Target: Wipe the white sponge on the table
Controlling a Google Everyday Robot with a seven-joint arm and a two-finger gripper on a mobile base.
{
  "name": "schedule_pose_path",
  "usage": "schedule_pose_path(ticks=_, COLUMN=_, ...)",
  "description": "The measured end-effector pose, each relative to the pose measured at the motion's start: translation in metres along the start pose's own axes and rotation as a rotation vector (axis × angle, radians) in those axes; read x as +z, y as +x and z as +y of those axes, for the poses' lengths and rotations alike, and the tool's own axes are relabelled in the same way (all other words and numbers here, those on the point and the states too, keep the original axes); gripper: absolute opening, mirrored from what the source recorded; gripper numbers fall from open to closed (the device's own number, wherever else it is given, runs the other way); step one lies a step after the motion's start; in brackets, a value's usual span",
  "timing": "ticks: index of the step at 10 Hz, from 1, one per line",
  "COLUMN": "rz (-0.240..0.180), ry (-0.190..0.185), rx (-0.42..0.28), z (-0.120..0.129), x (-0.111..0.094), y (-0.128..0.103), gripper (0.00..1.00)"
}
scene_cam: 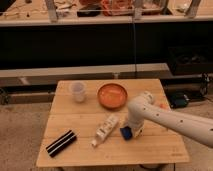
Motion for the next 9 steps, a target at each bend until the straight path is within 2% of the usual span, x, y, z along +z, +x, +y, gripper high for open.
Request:
schedule_pose_path(ticks=3, rz=-0.027, ry=0.012, rx=0.181, z=0.031, x=0.0, y=0.055, gripper=0.04)
schedule_pose_path(ticks=5, rz=-0.049, ry=0.019, rx=0.279, z=0.052, x=-0.001, y=0.071, gripper=0.04)
schedule_pose_path(ticks=6, rz=-0.049, ry=0.018, rx=0.312, z=0.068, x=-0.001, y=0.073, gripper=0.04)
schedule_pose_path(ticks=7, rz=-0.044, ry=0.017, rx=0.308, z=0.082, x=-0.002, y=0.069, gripper=0.04)
schedule_pose_path(ticks=8, rz=-0.038, ry=0.014, rx=0.298, z=0.092, x=-0.003, y=0.061, gripper=0.04)
schedule_pose_path(ticks=9, rz=-0.03, ry=0.009, rx=0.277, z=0.104, x=-0.005, y=0.042, gripper=0.04)
